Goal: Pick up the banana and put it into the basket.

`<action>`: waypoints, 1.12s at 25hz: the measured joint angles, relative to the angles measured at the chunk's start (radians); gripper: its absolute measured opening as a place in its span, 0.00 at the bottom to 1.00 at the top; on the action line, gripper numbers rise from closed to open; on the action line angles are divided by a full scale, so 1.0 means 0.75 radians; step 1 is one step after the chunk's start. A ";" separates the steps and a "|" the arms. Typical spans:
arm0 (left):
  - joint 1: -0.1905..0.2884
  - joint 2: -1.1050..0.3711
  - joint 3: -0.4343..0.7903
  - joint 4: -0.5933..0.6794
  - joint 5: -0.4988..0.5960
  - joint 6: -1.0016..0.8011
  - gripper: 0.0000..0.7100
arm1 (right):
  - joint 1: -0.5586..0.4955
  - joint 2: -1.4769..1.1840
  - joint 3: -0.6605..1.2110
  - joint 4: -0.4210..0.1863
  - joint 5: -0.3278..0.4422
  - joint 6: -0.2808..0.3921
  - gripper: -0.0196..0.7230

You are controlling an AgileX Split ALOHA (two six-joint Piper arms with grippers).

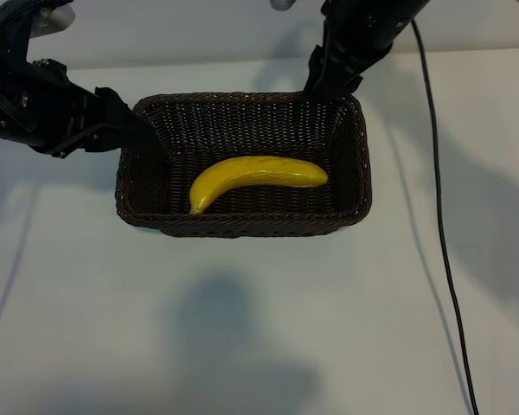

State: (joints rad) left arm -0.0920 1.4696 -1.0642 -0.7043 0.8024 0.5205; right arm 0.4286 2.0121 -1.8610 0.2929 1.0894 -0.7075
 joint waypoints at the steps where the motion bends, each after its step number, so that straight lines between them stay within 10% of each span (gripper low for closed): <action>1: 0.000 0.000 0.000 0.001 0.000 0.000 0.82 | -0.003 -0.008 0.000 -0.004 0.014 0.019 0.79; 14: 0.000 0.000 0.000 0.001 -0.004 0.009 0.82 | -0.036 -0.021 -0.001 -0.173 0.127 0.231 0.79; 28: 0.000 0.000 0.000 0.001 -0.004 0.020 0.82 | -0.117 -0.135 -0.001 -0.159 0.176 0.316 0.79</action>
State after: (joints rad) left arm -0.0920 1.4696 -1.0642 -0.7037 0.7993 0.5358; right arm 0.3409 1.9111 -1.8617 0.1734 1.2215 -0.4706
